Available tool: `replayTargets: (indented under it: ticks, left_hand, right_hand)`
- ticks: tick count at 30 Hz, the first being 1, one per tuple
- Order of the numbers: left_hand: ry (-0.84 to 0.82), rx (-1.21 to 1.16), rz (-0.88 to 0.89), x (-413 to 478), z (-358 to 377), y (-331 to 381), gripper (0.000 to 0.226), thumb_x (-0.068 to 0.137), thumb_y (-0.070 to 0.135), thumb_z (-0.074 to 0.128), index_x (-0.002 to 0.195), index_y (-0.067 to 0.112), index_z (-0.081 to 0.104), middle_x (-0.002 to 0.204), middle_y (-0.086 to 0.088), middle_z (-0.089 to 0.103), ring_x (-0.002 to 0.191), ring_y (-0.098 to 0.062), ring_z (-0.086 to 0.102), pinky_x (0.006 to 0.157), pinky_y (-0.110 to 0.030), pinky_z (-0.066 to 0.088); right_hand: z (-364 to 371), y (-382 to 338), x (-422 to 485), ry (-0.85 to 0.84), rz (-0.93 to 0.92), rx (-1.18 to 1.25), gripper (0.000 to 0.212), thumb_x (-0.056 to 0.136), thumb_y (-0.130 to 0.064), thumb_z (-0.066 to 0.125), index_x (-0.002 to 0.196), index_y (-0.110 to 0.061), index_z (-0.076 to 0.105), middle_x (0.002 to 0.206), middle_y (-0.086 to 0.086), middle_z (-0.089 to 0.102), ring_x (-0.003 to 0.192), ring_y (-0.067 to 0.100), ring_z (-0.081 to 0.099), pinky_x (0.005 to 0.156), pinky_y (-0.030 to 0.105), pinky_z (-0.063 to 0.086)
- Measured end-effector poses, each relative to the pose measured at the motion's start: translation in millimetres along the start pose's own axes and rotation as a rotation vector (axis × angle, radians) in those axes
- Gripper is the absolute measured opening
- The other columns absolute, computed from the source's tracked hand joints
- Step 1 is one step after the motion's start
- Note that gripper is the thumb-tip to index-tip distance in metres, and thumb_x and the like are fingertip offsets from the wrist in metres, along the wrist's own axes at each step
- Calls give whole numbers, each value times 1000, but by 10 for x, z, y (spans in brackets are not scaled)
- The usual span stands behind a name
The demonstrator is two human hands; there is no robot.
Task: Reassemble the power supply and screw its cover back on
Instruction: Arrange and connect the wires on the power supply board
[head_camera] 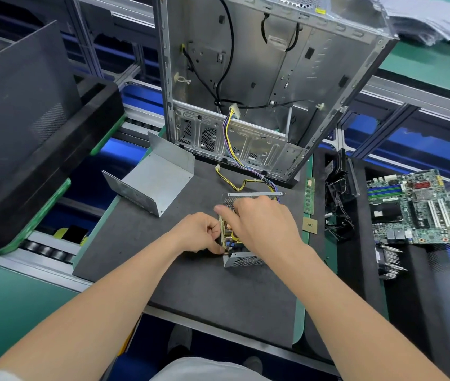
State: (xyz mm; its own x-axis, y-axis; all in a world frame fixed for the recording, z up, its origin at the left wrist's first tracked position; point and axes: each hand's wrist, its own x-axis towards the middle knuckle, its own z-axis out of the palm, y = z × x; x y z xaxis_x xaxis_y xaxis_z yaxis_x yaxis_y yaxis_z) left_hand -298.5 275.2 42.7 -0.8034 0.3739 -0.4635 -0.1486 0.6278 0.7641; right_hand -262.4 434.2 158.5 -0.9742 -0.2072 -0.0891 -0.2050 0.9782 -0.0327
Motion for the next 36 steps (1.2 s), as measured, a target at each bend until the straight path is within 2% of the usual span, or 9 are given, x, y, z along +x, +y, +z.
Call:
replayTargets:
  ticks: [3, 7, 11, 15, 19, 22, 26, 31, 36]
  left_hand:
    - [7, 13, 5, -4, 0, 2, 43, 65, 18, 89, 56, 22, 47, 54, 7, 45, 50, -15, 40, 42, -19, 36]
    - [15, 17, -2, -7, 8, 13, 40, 65, 17, 85, 55, 22, 47, 50, 9, 46, 41, -10, 37, 40, -17, 33]
    - [-5, -2, 2, 3, 7, -6, 30, 68, 18, 89, 82, 4, 66, 70, -2, 60, 50, -12, 43, 43, -20, 38]
    - [4, -20, 3, -8, 3, -6, 34, 66, 19, 89, 85, 3, 66, 66, 0, 55, 55, -15, 45, 46, -23, 40]
    - [-21, -37, 3, -4, -4, -18, 35, 66, 16, 90, 78, 2, 62, 60, -1, 50, 51, -14, 45, 42, -21, 37]
    - [-3, -54, 2, 4, -1, -29, 40, 63, 14, 90, 58, 19, 51, 54, 3, 47, 49, -14, 43, 41, -20, 36]
    - [-5, -61, 5, 18, 5, -42, 49, 64, 15, 92, 53, 21, 45, 53, 3, 47, 50, -15, 43, 43, -21, 36]
    - [-11, -68, 0, 2, -2, -22, 46, 66, 14, 92, 58, 17, 47, 51, 5, 46, 49, -15, 42, 43, -23, 37]
    - [-10, -32, -13, -3, -10, -18, 28, 59, 20, 84, 67, 11, 58, 55, 7, 52, 46, -11, 44, 41, -20, 37]
  right_hand:
    - [-42, 7, -56, -5, -132, -26, 48, 104, -63, 33, 83, -23, 48, 75, 0, 47, 78, 35, 62, 62, 39, 40]
    - [-232, 105, -118, -156, -479, 63, 17, 99, -35, 52, 113, -25, 54, 115, -3, 47, 75, 29, 57, 62, 41, 49]
    - [-333, 144, -126, -251, -580, -55, 15, 95, -17, 57, 107, -27, 60, 113, -6, 49, 85, 29, 60, 68, 45, 53]
    - [-325, 142, -146, -300, -554, -60, 26, 86, -8, 55, 105, -23, 64, 109, -3, 52, 89, 30, 60, 70, 45, 54]
    - [-268, 118, -129, -275, -472, -20, 23, 88, -13, 54, 106, -21, 65, 100, -3, 53, 92, 32, 62, 71, 43, 54]
    - [-207, 121, -105, -165, -417, 17, 7, 92, -25, 54, 94, -21, 60, 81, -1, 51, 83, 34, 60, 60, 38, 47]
    - [-79, 100, -81, -83, -283, -9, 19, 100, -34, 48, 86, -22, 52, 66, 3, 41, 75, 39, 60, 57, 35, 33]
    - [-12, 32, -95, 20, -99, -42, 40, 108, -46, 39, 98, -16, 64, 91, 13, 68, 90, 40, 68, 64, 37, 34]
    - [-144, 45, -161, -33, -373, -23, 23, 102, -43, 46, 108, -21, 52, 106, 2, 53, 81, 35, 62, 59, 37, 39]
